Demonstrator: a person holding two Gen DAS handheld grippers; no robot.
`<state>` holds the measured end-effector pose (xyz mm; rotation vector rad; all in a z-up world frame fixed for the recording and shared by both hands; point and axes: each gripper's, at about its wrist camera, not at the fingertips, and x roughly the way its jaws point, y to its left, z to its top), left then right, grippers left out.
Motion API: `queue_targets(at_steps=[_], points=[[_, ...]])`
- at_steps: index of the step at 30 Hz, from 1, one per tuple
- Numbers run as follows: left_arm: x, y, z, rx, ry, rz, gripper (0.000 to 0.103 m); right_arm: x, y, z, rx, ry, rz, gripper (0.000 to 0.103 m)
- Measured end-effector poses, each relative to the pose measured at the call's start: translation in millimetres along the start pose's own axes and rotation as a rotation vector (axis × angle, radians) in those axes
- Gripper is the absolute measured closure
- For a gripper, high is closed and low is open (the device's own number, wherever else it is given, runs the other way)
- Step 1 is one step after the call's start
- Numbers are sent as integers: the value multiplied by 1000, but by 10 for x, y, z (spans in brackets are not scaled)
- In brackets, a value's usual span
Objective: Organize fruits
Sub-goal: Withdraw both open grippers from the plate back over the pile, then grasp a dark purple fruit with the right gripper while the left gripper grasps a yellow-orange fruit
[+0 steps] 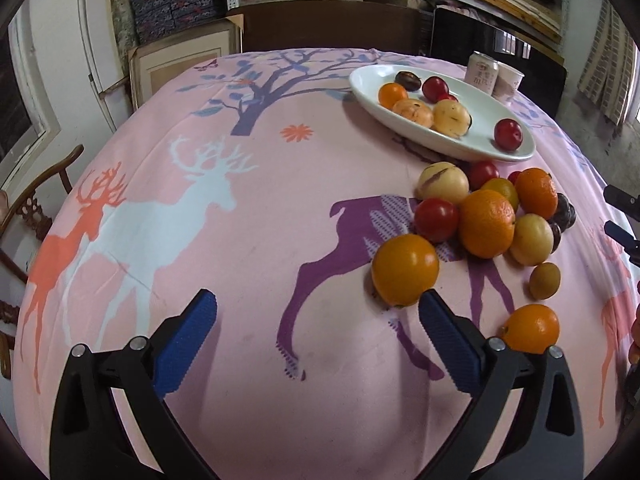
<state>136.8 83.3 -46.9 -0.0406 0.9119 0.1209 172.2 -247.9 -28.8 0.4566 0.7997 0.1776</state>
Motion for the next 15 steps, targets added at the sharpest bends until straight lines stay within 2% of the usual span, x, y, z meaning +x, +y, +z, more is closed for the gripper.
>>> queue_targets(at_steps=[5, 8, 12, 15], points=[[39, -197, 38, 88, -21, 28, 4, 13, 4, -5, 1, 8, -4, 8], [142, -263, 65, 125, -1, 43, 4, 12, 19, -8, -8, 7, -6, 8], [168, -160, 127, 63, -24, -29, 4, 22, 31, -8, -18, 10, -8, 8], [253, -98, 176, 15, -1, -80, 4, 44, 36, -14, -23, 18, -18, 8]])
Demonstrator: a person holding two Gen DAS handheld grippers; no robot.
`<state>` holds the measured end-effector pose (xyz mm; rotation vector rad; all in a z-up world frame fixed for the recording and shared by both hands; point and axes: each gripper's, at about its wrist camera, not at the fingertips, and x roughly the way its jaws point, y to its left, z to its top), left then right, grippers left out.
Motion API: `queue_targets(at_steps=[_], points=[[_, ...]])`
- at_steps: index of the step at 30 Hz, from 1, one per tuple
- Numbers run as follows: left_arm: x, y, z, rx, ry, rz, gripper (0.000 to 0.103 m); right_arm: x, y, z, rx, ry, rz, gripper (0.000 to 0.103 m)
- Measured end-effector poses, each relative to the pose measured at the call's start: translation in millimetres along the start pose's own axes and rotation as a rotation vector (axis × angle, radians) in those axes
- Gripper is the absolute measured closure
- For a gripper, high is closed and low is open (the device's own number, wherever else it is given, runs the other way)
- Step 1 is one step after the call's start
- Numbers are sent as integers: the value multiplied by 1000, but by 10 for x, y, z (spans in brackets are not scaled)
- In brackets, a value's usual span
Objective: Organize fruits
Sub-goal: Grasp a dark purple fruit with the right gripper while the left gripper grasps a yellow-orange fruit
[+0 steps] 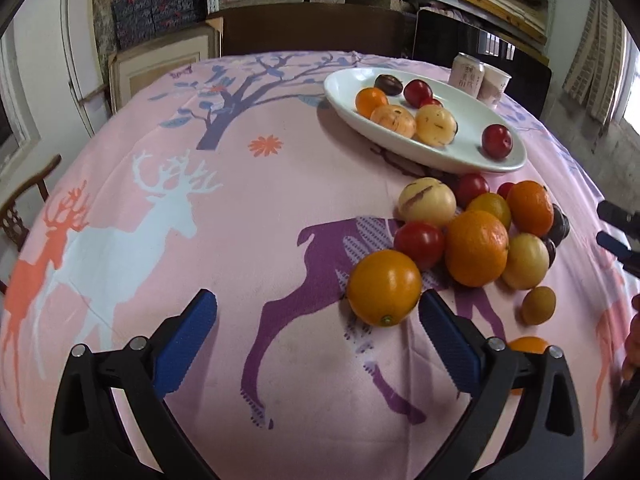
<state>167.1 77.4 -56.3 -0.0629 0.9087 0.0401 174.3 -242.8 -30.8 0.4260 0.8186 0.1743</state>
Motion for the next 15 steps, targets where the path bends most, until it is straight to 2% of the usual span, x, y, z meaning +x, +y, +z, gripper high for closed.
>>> queue_targets(at_steps=[3, 8, 12, 15], points=[[99, 9, 31, -21, 34, -39, 4, 43, 45, -21, -38, 15, -21, 8], [198, -66, 101, -8, 44, -10, 4, 155, 246, -82, -209, 19, -188, 8], [262, -203, 119, 58, 70, 38, 4, 235, 282, -50, -235, 28, -196, 8], [251, -187, 114, 50, 69, 31, 4, 336, 332, -59, -267, 65, -208, 8]])
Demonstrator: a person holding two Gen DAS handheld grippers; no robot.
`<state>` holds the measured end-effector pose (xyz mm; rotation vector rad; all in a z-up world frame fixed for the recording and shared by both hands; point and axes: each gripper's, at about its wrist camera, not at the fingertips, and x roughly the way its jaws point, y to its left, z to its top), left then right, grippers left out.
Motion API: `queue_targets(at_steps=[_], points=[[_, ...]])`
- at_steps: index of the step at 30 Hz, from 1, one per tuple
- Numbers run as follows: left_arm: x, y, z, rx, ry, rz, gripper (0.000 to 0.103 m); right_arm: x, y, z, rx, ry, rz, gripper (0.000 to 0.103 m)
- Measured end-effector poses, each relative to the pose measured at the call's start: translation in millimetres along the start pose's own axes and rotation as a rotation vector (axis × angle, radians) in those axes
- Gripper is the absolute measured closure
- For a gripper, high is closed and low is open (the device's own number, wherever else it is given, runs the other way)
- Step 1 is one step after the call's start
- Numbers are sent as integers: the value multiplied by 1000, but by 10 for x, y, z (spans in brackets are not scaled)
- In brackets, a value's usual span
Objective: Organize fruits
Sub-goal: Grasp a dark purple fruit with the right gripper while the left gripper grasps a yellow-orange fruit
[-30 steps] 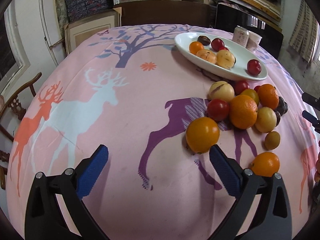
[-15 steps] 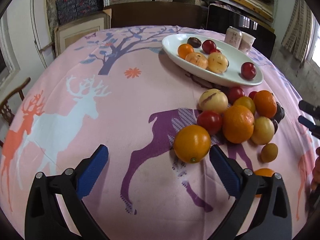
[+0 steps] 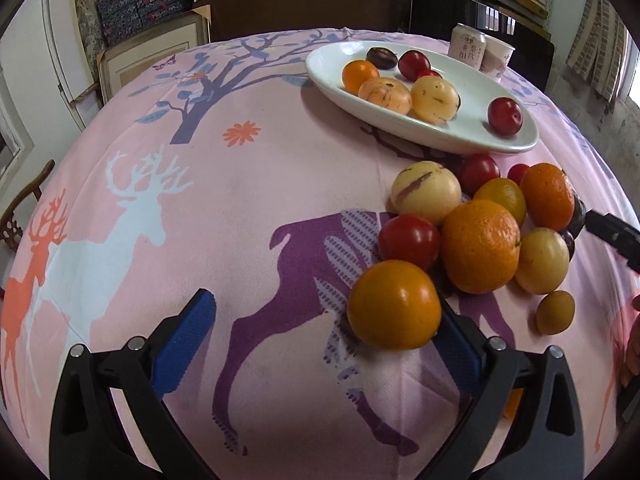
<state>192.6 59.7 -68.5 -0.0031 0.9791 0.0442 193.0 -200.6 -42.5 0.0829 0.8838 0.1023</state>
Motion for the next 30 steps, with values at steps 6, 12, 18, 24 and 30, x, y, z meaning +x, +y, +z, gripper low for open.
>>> queue_targets(at_steps=[6, 12, 18, 24, 30], points=[[2, -6, -5, 3, 0, 3, 4, 26, -91, 17, -3, 10, -151, 8], [9, -6, -6, 3, -1, 3, 4, -95, -65, 7, -42, -61, -127, 8], [12, -2, -11, 3, -1, 4, 4, -42, 92, 43, -110, -59, -92, 16], [17, -3, -11, 3, -1, 4, 4, 127, 99, 126, -97, -4, -30, 41], [23, 8, -2, 7, 0, 6, 4, 143, 173, 115, -129, 2, -28, 54]])
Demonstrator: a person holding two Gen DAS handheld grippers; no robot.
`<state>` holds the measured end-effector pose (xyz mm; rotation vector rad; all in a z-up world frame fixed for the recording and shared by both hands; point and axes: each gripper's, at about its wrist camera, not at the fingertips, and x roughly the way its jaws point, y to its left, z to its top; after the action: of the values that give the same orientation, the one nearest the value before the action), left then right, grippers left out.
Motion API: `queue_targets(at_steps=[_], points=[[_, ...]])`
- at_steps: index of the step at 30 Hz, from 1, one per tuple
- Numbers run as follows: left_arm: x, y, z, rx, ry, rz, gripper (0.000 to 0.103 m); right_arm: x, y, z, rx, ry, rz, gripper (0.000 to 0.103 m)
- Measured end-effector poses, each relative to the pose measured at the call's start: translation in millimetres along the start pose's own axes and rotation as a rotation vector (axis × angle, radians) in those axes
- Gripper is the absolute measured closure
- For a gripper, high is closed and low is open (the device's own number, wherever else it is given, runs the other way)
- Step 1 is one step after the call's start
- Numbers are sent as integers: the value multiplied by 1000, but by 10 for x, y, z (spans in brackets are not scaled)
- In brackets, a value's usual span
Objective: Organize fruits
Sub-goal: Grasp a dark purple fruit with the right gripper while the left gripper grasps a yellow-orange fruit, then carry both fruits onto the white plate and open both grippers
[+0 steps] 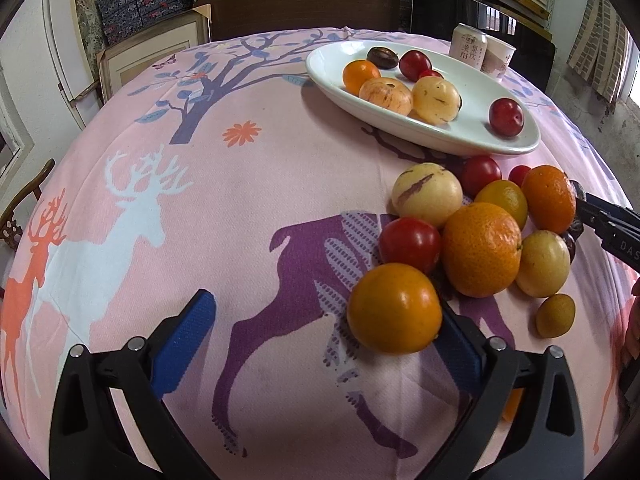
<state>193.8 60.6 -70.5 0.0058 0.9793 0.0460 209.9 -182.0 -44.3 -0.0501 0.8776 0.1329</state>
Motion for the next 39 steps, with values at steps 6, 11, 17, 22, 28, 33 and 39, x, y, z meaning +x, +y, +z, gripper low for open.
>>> queue_targets(at_steps=[6, 11, 17, 22, 28, 33, 39], points=[[-98, -70, -3, 43, -61, 3, 16, 4, -15, 4, 5, 3, 13, 56], [-143, -143, -22, 75, -74, -51, 41, -1, -18, 3, 5, 3, 20, 58], [-180, -202, -82, 85, -66, -138, 65, -22, -7, 1, 0, -3, 36, 62], [-227, -171, -87, 60, -80, -181, 65, -67, -52, -10, 21, -24, 60, 62], [-296, -17, -73, -6, -106, -173, 65, -90, -211, -47, 99, -24, 93, 62], [-403, 17, -28, -21, -137, -183, 65, -205, -194, -120, 103, -56, 104, 62], [-515, 17, 289, -35, -168, -213, 65, -353, -173, -109, 110, -104, 128, 62]])
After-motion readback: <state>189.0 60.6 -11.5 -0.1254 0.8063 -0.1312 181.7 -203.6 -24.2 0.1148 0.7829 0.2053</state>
